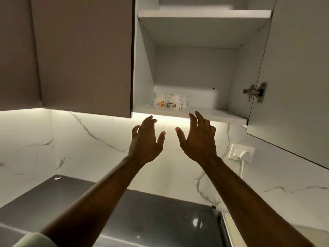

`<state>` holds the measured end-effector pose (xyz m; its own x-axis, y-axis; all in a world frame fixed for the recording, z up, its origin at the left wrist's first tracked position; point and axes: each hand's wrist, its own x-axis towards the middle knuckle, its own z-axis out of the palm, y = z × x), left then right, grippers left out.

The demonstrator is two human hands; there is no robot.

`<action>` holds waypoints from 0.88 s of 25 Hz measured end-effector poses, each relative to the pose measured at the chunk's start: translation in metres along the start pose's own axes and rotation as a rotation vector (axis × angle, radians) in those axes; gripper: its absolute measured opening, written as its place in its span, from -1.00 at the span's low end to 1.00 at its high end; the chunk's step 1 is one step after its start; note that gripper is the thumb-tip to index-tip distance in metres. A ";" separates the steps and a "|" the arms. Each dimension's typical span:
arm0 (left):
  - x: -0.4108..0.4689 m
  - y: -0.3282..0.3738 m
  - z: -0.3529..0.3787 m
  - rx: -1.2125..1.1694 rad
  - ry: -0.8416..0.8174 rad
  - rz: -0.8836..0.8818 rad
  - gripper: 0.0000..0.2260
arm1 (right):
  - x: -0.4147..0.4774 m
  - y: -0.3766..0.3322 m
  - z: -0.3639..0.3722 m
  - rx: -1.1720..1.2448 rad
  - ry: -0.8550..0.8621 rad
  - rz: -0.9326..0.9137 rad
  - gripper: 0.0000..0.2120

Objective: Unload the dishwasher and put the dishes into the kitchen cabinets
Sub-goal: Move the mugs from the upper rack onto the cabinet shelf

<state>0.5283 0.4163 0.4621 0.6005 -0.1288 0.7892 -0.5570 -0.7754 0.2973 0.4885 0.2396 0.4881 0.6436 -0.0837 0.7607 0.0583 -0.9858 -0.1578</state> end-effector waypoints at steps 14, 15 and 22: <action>-0.195 0.039 -0.019 -0.077 -0.273 -0.086 -0.48 | -0.228 -0.003 -0.012 0.084 -0.278 0.184 -0.31; -0.211 0.040 -0.018 -0.104 -0.296 -0.103 -0.49 | -0.244 -0.004 -0.013 0.095 -0.289 0.191 -0.31; -0.363 0.055 -0.010 -0.186 -0.641 -0.083 -0.46 | -0.396 -0.011 -0.034 0.049 -0.452 0.376 -0.31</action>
<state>0.2735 0.4265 0.1979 0.8356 -0.4594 0.3013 -0.5493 -0.6869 0.4758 0.2070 0.2784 0.2096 0.8878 -0.3450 0.3047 -0.2088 -0.8918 -0.4014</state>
